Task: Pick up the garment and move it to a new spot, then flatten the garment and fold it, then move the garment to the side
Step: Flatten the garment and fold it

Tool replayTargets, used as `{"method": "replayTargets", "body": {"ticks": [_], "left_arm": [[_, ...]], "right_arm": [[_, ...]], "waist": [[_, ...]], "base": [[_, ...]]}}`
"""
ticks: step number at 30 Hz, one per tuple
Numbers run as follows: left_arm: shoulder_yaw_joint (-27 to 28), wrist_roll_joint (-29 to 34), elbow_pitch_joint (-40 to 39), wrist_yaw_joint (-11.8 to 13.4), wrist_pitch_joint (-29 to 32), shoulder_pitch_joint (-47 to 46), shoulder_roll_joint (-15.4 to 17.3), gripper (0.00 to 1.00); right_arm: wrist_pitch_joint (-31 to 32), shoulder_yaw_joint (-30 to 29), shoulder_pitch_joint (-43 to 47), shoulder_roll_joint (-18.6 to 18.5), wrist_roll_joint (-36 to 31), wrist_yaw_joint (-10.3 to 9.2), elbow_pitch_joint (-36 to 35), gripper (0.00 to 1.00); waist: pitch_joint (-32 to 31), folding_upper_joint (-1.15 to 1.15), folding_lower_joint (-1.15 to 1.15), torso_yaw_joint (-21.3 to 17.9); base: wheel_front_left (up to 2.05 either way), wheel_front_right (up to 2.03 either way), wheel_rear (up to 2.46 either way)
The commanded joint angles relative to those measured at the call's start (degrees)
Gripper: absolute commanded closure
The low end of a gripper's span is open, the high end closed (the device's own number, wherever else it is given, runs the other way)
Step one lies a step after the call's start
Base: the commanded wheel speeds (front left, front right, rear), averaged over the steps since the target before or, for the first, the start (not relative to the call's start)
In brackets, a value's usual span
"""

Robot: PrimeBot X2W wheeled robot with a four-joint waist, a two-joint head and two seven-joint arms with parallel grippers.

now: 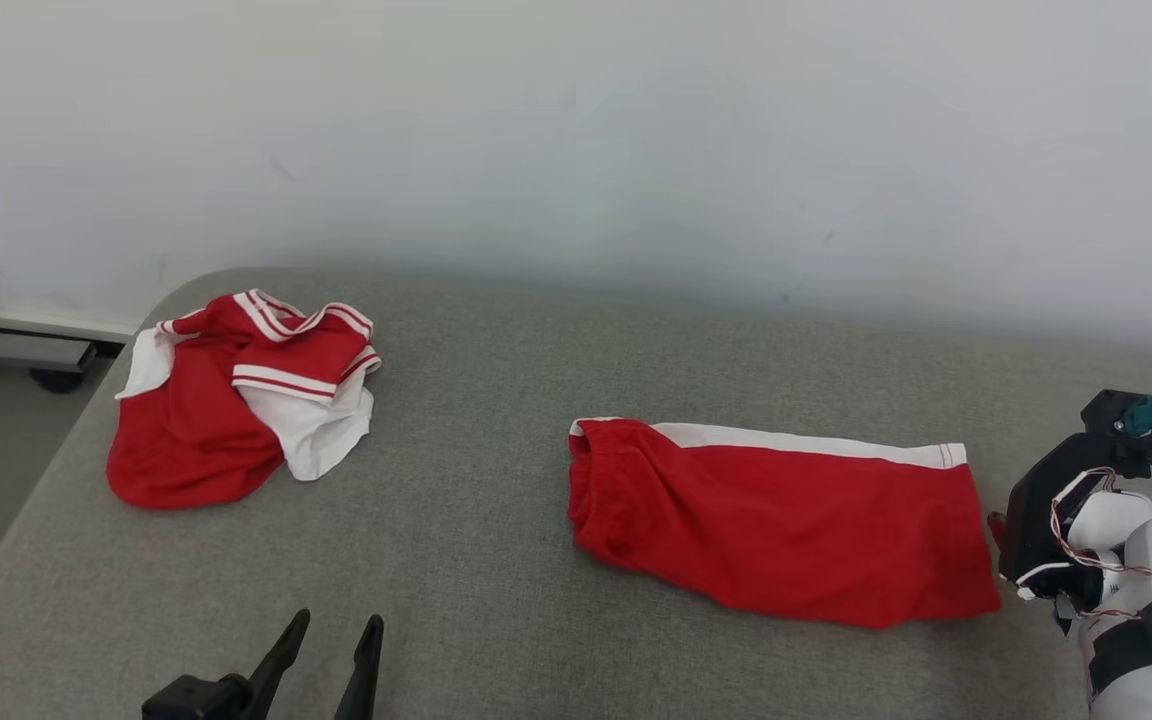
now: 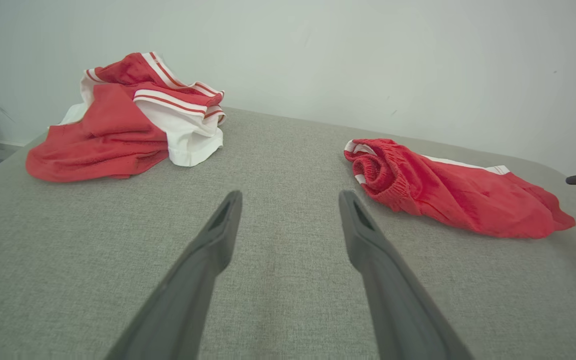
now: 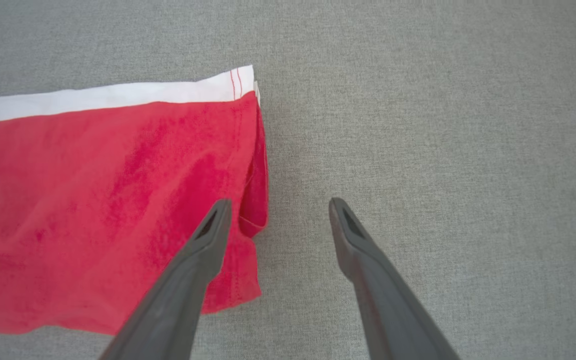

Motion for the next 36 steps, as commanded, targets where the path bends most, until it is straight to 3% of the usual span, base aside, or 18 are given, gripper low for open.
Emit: {"method": "replayTargets", "body": {"ticks": [1, 15, 27, 28, 29, 31, 32, 36], "left_arm": [[0.0, 0.4, 0.1, -0.3, 0.1, -1.1, 0.0, 0.0], [-1.5, 0.8, 0.5, -1.6, 0.0, -4.1, -0.6, 0.0], [-1.9, 0.6, 1.2, -1.7, -0.5, -4.8, -0.6, 0.0], [-1.9, 0.6, 1.2, -1.6, -0.5, -4.8, -0.5, 0.0], [-1.9, 0.5, 1.2, -1.6, -0.5, -4.9, -0.5, 0.0], [-1.8, 0.5, 1.2, -1.5, -0.4, -5.0, -0.4, 0.0], [-1.8, 0.4, 1.2, -1.5, -0.5, -5.1, -0.4, 0.0], [-1.8, 0.4, 1.2, -1.1, -0.5, -5.1, -0.3, 0.0]], "right_arm": [[-0.1, -0.7, -0.9, -0.2, -1.0, -0.11, 0.5, 0.0], [-2.0, -11.4, -5.1, -1.0, -8.1, -0.11, 4.7, 0.0], [-0.8, -18.5, -6.9, -0.4, -11.8, -0.11, 7.8, 0.01], [-0.5, -18.9, -7.1, -0.3, -12.0, -0.1, 8.2, 0.36], [-0.5, -19.3, -7.3, -0.3, -12.0, -0.1, 8.6, 0.54], [-0.6, -19.5, -7.7, -0.2, -12.4, -0.11, 9.2, 0.78], [-1.0, -19.3, -7.8, -0.2, -12.6, -0.11, 9.6, 1.0], [-1.6, -19.0, -8.4, -0.3, -12.9, -0.11, 10.3, 1.0]], "waist": [[1.2, -0.01, -0.01, 1.5], [7.7, -0.01, -0.01, 7.0], [9.0, -0.01, -0.01, 8.1], [9.0, -0.01, -0.01, 8.2], [9.0, -0.01, -0.01, 8.2], [9.1, -0.01, -0.01, 8.2], [9.1, -0.01, -0.01, 8.1], [8.8, -0.01, -0.01, 7.9]], "base": [[0.0, 0.0, 0.0], [0.0, 0.0, 0.0], [0.0, 0.0, 0.0], [0.0, 0.0, 0.0], [0.0, 0.0, 0.0], [0.0, 0.0, 0.0], [0.0, 0.0, 0.0], [0.0, 0.0, 0.0]]}}
